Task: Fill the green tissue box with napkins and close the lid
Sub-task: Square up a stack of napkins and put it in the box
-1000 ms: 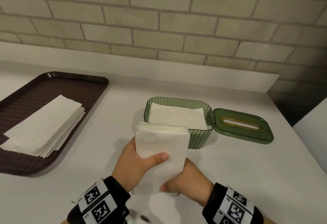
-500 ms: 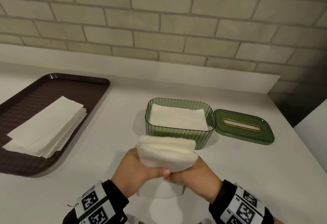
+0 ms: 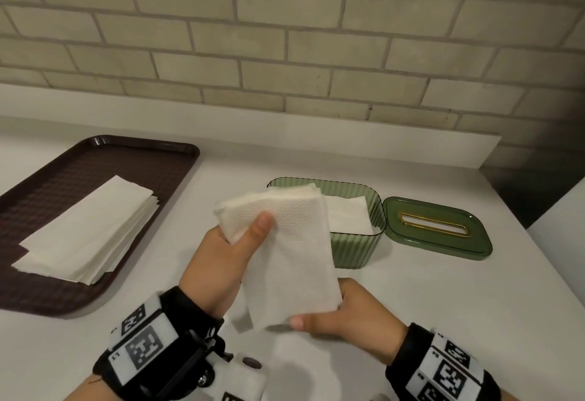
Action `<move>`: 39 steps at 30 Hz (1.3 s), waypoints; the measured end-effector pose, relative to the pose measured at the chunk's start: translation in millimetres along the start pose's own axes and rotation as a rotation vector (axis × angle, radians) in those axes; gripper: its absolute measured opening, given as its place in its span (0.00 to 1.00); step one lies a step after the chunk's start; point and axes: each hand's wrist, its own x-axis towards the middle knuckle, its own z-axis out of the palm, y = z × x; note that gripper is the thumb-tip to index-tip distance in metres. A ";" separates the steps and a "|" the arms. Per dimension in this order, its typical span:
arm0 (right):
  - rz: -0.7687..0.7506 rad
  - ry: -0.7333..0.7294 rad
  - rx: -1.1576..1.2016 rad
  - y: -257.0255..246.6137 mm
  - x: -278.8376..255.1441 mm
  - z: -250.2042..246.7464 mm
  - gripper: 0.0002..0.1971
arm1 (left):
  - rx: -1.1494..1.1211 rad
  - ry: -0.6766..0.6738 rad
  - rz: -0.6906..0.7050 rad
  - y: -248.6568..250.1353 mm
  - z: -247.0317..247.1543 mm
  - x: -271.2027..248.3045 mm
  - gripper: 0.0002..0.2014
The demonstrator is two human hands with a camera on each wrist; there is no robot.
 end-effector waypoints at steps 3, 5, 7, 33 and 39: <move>0.000 0.044 0.108 0.2 -0.8 -3.1 0.17 | -0.053 -0.011 -0.044 -5.7 -3.2 0.1 0.33; -0.017 0.086 0.100 -1.4 -1.1 -8.9 0.15 | -0.118 -0.004 -0.050 -8.3 -9.1 0.4 0.32; -0.035 0.123 0.125 -6.5 -3.4 -18.2 0.12 | -0.152 0.021 -0.043 -9.9 -20.5 2.5 0.35; -0.049 0.116 -0.076 1.7 -12.8 -34.0 0.23 | 0.449 -0.115 -0.195 -47.7 -32.2 -4.8 0.31; -0.229 0.220 0.078 -49.9 -16.1 -42.8 0.19 | 0.421 -0.031 0.020 6.3 0.3 17.2 0.16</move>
